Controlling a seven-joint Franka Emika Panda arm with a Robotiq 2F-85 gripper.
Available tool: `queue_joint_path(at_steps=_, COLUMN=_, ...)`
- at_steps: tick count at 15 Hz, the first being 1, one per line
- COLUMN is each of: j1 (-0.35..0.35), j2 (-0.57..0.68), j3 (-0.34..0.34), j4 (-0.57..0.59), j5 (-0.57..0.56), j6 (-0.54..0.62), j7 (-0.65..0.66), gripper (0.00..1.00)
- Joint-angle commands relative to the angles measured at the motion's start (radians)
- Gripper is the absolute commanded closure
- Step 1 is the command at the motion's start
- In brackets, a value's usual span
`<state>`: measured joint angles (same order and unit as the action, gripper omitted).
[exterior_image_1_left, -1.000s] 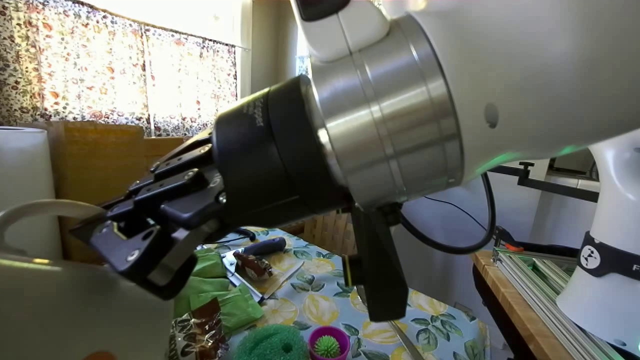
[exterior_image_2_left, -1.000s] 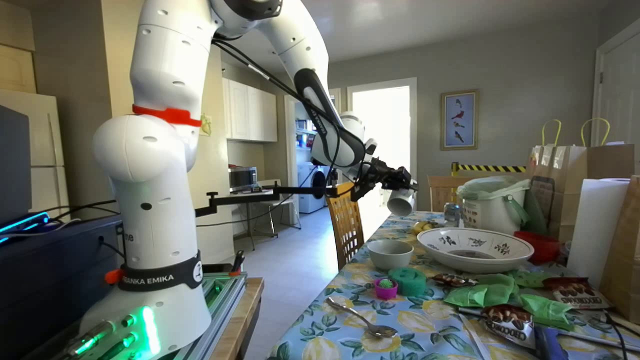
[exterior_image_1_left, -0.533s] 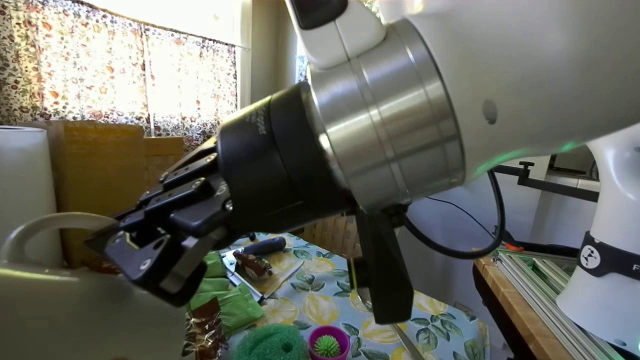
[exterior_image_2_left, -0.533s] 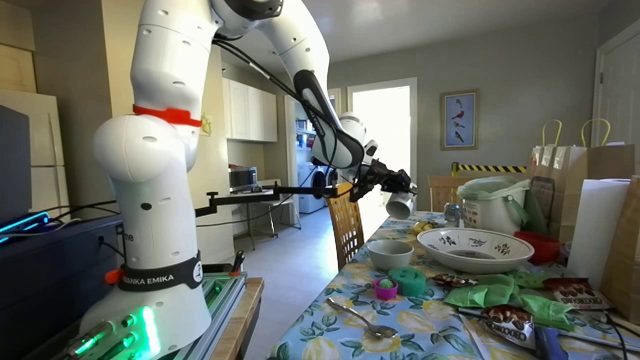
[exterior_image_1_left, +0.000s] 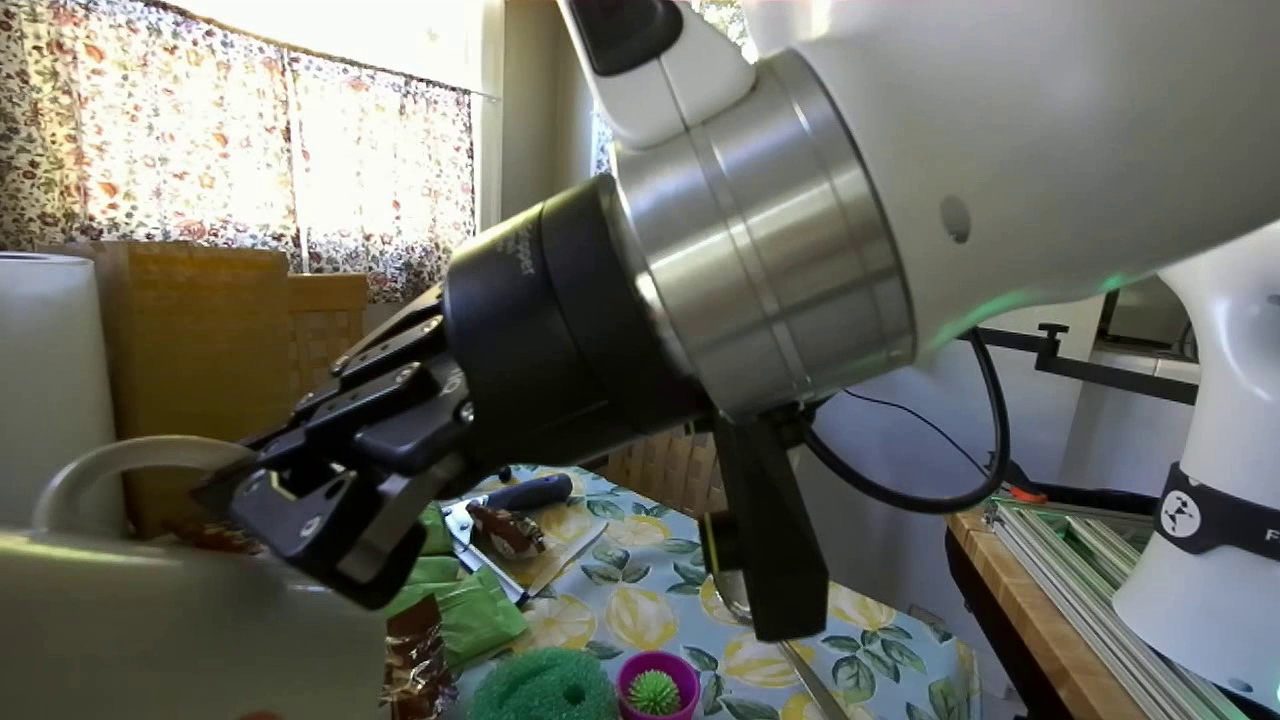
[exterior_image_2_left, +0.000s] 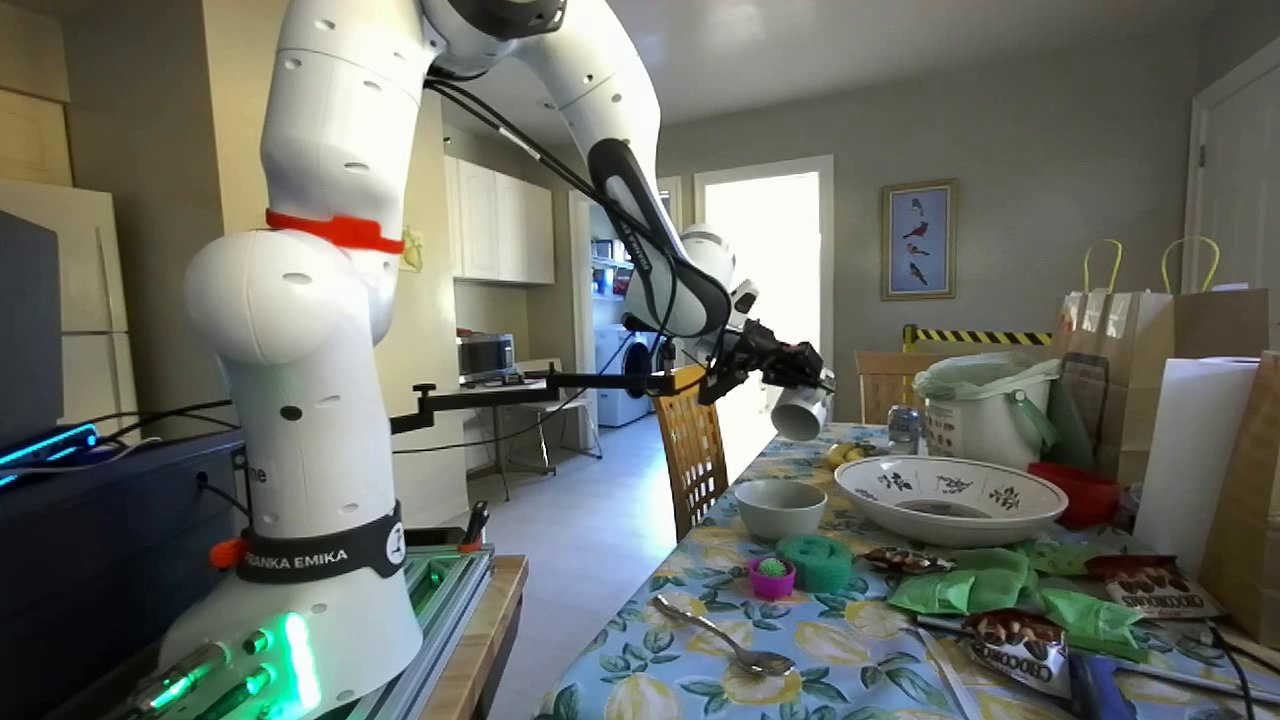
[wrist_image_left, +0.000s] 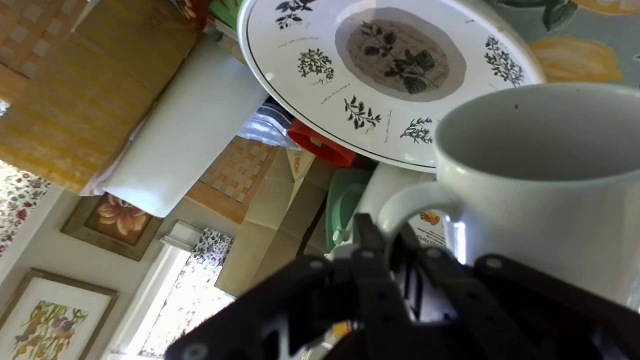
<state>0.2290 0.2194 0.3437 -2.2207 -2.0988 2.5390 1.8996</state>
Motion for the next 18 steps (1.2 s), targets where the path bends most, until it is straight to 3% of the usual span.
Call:
queue_joint_path(at_steps=1, j1=-0.011, j2=-0.019, j3=-0.010, j4=-0.016, j5=0.055, j6=0.031, j7=-0.020, gripper=0.97)
queue_joint_path(at_steps=2, j1=-0.019, j2=-0.013, j3=0.000, j4=0.007, j5=-0.059, j6=0.062, j7=0.102, gripper=0.97)
queue_joint_path(at_steps=9, j1=-0.029, j2=-0.003, j3=0.003, j4=0.036, j5=-0.037, j6=0.096, j7=0.135, gripper=0.97)
queue_joint_path(at_steps=10, j1=-0.030, j2=-0.002, j3=0.002, j4=0.039, j5=0.007, j6=0.109, j7=0.114, gripper=0.97)
queue_joint_path(at_steps=13, j1=-0.025, j2=0.007, j3=-0.016, j4=0.022, j5=0.320, j6=0.082, j7=-0.110, gripper=0.97)
queue_joint_path(at_steps=18, j1=-0.018, j2=0.022, j3=-0.026, j4=0.018, j5=0.742, j6=0.025, j7=-0.331, gripper=0.97)
